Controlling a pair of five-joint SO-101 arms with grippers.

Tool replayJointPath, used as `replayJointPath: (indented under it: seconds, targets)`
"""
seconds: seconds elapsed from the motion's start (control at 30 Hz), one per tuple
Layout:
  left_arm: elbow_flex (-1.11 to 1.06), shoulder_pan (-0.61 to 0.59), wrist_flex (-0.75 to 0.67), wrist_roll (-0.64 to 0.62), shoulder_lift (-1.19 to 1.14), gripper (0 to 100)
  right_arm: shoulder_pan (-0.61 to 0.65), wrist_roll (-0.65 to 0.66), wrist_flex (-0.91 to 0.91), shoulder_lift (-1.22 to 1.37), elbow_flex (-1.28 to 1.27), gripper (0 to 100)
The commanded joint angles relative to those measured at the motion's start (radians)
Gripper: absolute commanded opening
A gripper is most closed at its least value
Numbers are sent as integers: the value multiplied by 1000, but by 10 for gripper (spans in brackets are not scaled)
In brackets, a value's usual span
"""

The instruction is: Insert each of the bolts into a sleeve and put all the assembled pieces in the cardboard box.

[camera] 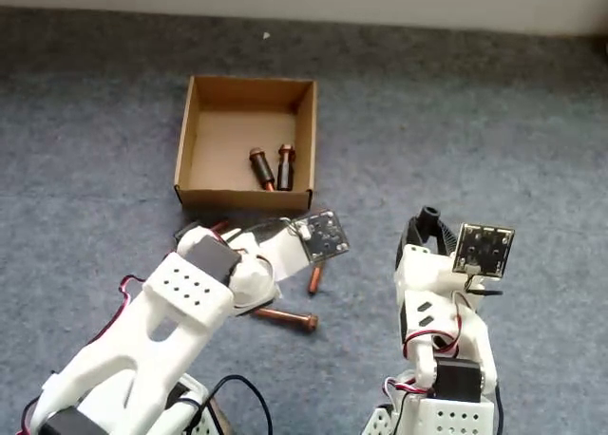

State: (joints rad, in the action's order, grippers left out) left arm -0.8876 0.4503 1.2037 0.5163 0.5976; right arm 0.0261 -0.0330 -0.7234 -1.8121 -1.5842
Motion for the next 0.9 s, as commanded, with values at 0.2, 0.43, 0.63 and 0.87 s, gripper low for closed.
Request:
replayJointPath:
  seconds: [0.2, 0.43, 0.63, 0.87]
  targets:
    - [42, 90, -18, 78, -12, 171, -13, 5, 27, -15, 7, 5]
    - [41, 163, -68, 78, -13, 171, -12, 5, 27, -15, 7, 5]
    - [48, 182, -166, 74, -162, 171, -15, 5, 27, -15, 12, 5]
    - [50, 182, -287, 48, -323, 171, -54, 5, 27, -15, 15, 5]
